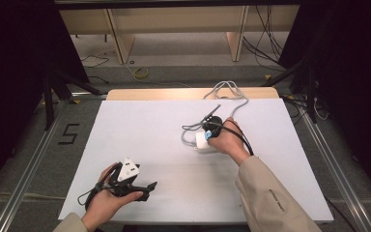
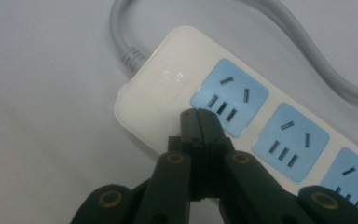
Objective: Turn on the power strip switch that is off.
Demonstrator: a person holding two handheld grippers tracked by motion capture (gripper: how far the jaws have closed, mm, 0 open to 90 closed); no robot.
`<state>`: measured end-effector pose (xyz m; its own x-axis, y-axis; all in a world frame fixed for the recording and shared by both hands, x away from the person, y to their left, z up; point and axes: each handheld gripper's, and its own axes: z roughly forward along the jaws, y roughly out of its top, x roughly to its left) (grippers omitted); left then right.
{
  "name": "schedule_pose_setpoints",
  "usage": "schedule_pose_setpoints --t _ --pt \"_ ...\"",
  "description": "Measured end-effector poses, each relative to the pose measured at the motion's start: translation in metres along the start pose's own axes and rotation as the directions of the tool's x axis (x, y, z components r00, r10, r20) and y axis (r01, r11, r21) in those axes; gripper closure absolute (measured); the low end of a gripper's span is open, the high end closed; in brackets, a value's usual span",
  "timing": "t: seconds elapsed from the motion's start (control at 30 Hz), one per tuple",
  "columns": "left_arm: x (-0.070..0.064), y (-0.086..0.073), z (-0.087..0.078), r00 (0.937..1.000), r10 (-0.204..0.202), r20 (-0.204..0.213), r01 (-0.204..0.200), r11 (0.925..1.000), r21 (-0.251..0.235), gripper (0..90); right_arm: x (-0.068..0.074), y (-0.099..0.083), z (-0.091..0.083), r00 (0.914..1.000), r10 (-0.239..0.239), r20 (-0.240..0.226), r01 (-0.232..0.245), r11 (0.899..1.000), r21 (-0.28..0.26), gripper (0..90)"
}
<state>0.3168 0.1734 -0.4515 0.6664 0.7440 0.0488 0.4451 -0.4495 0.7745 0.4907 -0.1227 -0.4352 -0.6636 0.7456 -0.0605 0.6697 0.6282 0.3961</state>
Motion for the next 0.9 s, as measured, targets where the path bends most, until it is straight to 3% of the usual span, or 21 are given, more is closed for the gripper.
schedule_pose_setpoints --t 0.9 --pt "0.0009 0.0000 0.0000 1.0000 -0.002 0.001 0.002 1.0000 0.001 16.2 -0.0017 -0.0013 0.0000 1.0000 0.009 -0.005 -0.009 1.000 -0.017 90.0"
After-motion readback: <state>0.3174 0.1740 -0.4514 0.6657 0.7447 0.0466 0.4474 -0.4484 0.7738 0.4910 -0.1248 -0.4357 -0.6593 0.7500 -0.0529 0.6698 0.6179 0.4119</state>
